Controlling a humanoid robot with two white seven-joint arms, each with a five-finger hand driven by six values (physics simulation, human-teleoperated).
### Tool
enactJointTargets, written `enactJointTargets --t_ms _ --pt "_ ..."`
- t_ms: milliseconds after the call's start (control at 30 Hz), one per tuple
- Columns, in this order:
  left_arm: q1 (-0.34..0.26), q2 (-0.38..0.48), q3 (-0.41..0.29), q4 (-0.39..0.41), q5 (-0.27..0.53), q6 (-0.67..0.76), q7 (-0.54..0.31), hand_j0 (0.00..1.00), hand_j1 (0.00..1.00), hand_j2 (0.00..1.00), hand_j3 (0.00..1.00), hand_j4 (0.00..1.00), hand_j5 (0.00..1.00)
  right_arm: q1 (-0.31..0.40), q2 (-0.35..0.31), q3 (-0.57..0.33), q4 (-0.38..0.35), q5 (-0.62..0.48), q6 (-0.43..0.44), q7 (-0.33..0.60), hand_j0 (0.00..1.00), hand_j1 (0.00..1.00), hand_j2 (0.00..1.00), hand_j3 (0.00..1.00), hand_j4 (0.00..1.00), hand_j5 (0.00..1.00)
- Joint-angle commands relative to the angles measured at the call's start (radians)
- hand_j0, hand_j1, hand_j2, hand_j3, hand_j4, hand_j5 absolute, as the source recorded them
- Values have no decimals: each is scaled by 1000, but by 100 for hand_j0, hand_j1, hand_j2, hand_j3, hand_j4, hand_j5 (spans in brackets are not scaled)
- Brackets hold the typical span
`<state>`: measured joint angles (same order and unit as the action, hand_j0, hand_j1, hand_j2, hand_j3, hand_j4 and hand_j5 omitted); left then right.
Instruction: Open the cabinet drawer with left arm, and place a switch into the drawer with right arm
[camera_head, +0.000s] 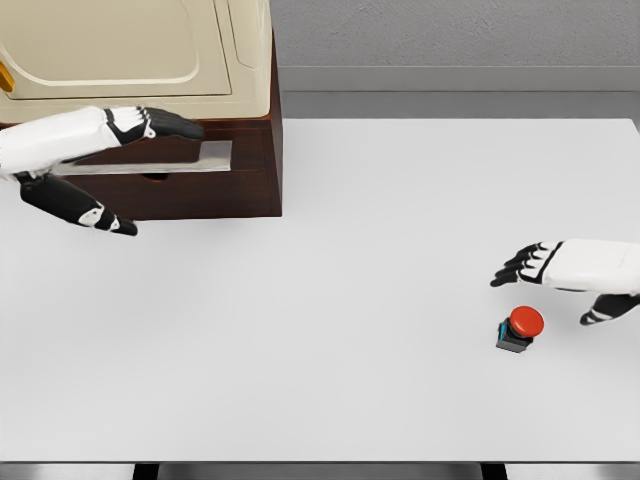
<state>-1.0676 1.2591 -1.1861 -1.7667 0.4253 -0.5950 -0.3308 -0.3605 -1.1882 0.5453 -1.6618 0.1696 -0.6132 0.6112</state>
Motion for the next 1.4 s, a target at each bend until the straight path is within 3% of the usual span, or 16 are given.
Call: enactJointTargets --t_ms 0,33,133,233,300,467,667,933,1033,1367 --pt "-2 -1 6 0 20 67 -198 100 100 100 100 100 100 0 4 7 -1 -5 2 0 100 100 100 100 100 100" --pt "-2 0 8 0 20 72 -275 100 100 100 100 100 100 0 5 7 -1 -5 2 0 100 100 100 100 100 100" --pt "-8 8 31 0 23 69 -280 100 100 100 100 100 100 -5 15 7 -3 -5 2 0 100 100 100 100 100 100" --pt "-11 -41 63 0 41 84 -280 100 100 100 100 100 100 -18 41 7 -3 -5 2 0 100 100 100 100 100 100" --pt "-11 -61 122 1 59 216 -280 100 100 100 100 100 100 -18 56 7 -4 -5 2 0 100 100 100 100 100 100" --pt "-5 -86 169 3 109 414 -280 100 100 100 100 100 100 -18 27 7 -13 -7 2 0 100 100 100 100 100 100" --pt "20 -98 171 26 109 443 -280 100 100 100 100 100 100 -18 -14 8 -15 -8 2 0 100 100 100 100 100 100" --pt "40 -106 174 50 104 481 -280 100 100 100 100 100 100 -21 -16 31 -18 -8 2 0 100 100 100 100 100 100" --pt "115 -104 253 58 99 483 -280 100 100 100 100 100 100 -20 -36 33 -15 -8 2 0 100 100 100 100 100 100" --pt "135 -130 290 119 76 481 -280 100 100 100 100 100 100 -3 -13 27 -4 -7 2 0 100 100 100 100 100 100"
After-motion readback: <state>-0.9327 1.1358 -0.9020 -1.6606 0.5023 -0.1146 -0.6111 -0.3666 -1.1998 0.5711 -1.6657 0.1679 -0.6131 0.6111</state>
